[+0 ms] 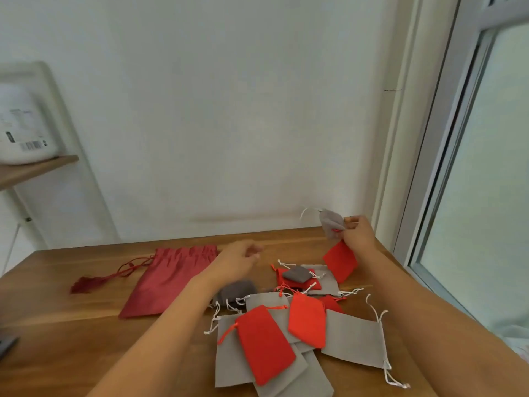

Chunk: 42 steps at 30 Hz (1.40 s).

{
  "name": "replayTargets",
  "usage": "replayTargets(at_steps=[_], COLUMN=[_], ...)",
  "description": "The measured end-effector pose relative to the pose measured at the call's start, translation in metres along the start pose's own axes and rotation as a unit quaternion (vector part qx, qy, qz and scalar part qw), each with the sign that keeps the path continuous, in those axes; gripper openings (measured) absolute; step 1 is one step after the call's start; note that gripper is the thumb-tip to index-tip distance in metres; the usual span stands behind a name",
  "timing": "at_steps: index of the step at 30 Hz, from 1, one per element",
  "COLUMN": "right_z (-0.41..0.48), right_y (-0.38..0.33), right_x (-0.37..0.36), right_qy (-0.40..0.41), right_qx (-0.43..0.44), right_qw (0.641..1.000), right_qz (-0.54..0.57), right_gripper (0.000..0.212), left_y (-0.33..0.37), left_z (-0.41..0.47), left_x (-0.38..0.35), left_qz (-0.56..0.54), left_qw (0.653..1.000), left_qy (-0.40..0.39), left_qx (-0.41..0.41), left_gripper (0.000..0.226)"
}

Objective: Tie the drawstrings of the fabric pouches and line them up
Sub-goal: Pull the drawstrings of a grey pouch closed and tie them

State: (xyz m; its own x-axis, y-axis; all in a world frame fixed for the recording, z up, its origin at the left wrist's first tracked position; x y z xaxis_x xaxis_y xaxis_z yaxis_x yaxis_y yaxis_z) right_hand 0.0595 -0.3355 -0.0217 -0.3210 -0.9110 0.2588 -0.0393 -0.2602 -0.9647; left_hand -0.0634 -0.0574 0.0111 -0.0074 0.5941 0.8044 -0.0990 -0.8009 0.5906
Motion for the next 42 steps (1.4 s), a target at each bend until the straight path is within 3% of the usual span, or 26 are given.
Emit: replayTargets(at_steps=[3,7,10,12,15,17,21,25,28,30,33,36,39,42], right_z=[-0.01,-0.043,-0.075,-0.088,-0.094,-0.093,-0.073,-0.061,-0.061,-0.068,-0.094,-0.111,-0.11,-0.105], right_y=[-0.029,-0.066,-0.064,-0.051,-0.032,-0.023,-0.014,-0.025,-0.048,-0.069,-0.101,-0.112,-0.116,-0.115], right_x=[0.003,-0.004,-0.014,-0.016,-0.01,0.0,0.03,0.047,0.053,0.051,0.03,-0.001,-0.015,-0.02], right_qy=[-0.039,-0.148,-0.224,-0.255,-0.288,-0.296,-0.242,-0.193,-0.117,-0.099,-0.219,-0.335,-0.347,-0.336], right_qx=[0.051,0.123,0.137,0.142,0.131,0.113,0.059,0.058,0.114,0.174,0.232,0.272,0.287,0.294], right_qw=[0.997,0.979,0.964,0.955,0.949,0.946,0.958,0.943,0.959,0.968,0.947,0.901,0.892,0.894], right_qz=[0.05,0.068,0.05,0.043,-0.009,-0.065,-0.145,-0.265,-0.232,-0.154,-0.039,-0.05,-0.035,-0.033], right_gripper=[0.037,0.039,0.041,0.043,0.047,0.045,0.034,0.032,0.029,0.02,0.031,0.029,0.018,0.02], left_y=[0.026,0.053,0.059,0.057,0.052,0.052,0.054,0.051,0.05,0.051,0.055,0.059,0.058,0.045], left_z=[0.007,0.017,0.026,0.029,0.026,0.023,0.018,0.016,0.012,0.008,0.002,-0.003,-0.008,-0.009], left_x=[0.009,0.017,0.009,0.0,-0.016,-0.02,-0.008,0.009,0.018,0.024,0.029,0.035,0.038,0.037], left_qz=[-0.093,-0.19,-0.189,-0.138,-0.098,-0.117,-0.198,-0.179,-0.175,-0.162,-0.14,-0.134,-0.112,-0.085], left_qw=[0.994,0.976,0.978,0.989,0.994,0.991,0.977,0.979,0.978,0.978,0.98,0.975,0.973,0.981], left_qy=[0.048,0.106,0.089,0.051,-0.043,-0.045,0.056,0.064,0.088,0.101,0.105,0.144,0.164,0.132], left_qx=[-0.026,-0.027,-0.002,0.01,-0.014,-0.037,-0.063,-0.072,-0.078,-0.083,-0.092,-0.107,-0.117,-0.116], left_gripper=[0.02,0.048,0.065,0.056,0.02,0.013,0.009,0.013,0.01,0.009,0.008,0.005,0.004,0.01])
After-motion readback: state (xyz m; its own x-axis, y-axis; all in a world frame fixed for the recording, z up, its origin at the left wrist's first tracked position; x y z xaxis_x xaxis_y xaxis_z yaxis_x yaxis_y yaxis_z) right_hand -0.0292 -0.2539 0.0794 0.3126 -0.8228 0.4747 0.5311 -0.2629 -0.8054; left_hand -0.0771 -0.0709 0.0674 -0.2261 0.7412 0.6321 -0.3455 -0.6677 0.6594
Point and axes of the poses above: each hand's wrist, its own z-axis towards the middle knuckle, its own x-axis out of the back of the hand, y = z × x, the point moved 3 cm from there along z, towards the middle knuckle, and after that the axes turned 4 degrees about z, right-handed, at the moved point
